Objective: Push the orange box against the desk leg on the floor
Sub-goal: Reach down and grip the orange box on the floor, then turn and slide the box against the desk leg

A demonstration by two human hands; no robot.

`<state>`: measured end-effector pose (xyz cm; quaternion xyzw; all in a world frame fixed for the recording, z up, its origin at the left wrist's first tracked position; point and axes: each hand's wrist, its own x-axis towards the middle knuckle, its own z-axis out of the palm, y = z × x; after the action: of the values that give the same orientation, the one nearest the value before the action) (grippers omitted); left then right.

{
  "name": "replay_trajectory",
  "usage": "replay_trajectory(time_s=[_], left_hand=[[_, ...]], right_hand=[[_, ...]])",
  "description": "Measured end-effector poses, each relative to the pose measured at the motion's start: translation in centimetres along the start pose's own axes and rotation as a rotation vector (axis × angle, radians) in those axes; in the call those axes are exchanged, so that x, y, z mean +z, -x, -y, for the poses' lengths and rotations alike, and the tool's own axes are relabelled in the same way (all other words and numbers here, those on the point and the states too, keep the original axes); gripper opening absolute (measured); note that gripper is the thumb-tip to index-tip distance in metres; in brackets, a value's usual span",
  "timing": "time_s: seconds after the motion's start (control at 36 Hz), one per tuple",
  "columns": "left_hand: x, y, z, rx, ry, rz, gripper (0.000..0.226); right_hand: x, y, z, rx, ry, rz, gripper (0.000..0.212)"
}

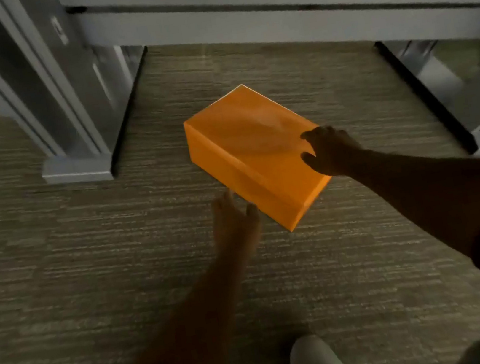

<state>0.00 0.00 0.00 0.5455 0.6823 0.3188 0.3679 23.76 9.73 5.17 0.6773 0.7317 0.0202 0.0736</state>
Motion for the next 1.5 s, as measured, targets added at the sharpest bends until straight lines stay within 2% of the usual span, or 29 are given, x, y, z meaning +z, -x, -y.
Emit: replay_trajectory(time_s=[0.11,0.17,0.25,0.33,0.44,0.58,0.69,0.78,0.86,1.06,1.25,1.36,1.5], left_hand=[[2.9,-1.5,-0.3,-0.095,0.056,0.144,0.065],[4.4,-2.3,-0.4,-0.135,0.095,0.160,0.065],[6.4,-3.4,-0.4,-0.185,0.090,0.113,0.068],[8.0,-4.1,-0.5,-0.212,0.106,0.098,0.083],[9.6,-4.8,-0.7,-0.327,0.299,0.168,0.099],[11.2,-4.3,-0.8,-0.517,0.488,0.283,0.092],[11.9,-4.4,-1.0,-0.596,0.454,0.302,0.106],[11.3,-4.6,-1.1,-0.695,0.570,0.307,0.106],[10.6,-5.0,-0.3,-0.643,0.630,0.265,0.095],[7.0,-6.8,1.6,-0.495,0.716,0.054,0.047],[0.9,-8.6,3.0,-0.478,0.658,-0.013,0.062],[-2.6,-9.3,4.6,-0.440,0.623,-0.014,0.061],[-6.5,-9.3,6.4,-0.395,0.601,-0.050,0.058]], right_hand=[[1.6,-0.9,-1.5,0.046,0.054,-0.025,0.057],[2.5,-1.9,-2.2,0.110,0.016,-0.029,0.055],[4.0,-3.5,-3.6,0.249,-0.148,-0.025,0.058],[5.3,-4.9,-5.1,0.384,-0.344,-0.002,0.059],[6.9,-6.4,-6.9,0.515,-0.560,0.025,0.054],[8.3,-7.2,-8.3,0.549,-0.583,0.013,0.056],[9.3,-7.4,-8.0,0.592,-0.625,0.057,0.060],[9.6,-7.5,-7.6,0.566,-0.637,0.081,0.056],[9.7,-7.6,-7.2,0.575,-0.698,0.044,0.050],[9.0,-7.5,-3.6,0.493,-0.819,0.001,0.047],[7.8,-8.2,0.8,0.451,-0.965,0.005,0.049],[7.6,-8.2,3.3,0.416,-1.042,0.024,0.045],[7.1,-7.7,6.8,0.335,-1.102,0.045,0.050]])
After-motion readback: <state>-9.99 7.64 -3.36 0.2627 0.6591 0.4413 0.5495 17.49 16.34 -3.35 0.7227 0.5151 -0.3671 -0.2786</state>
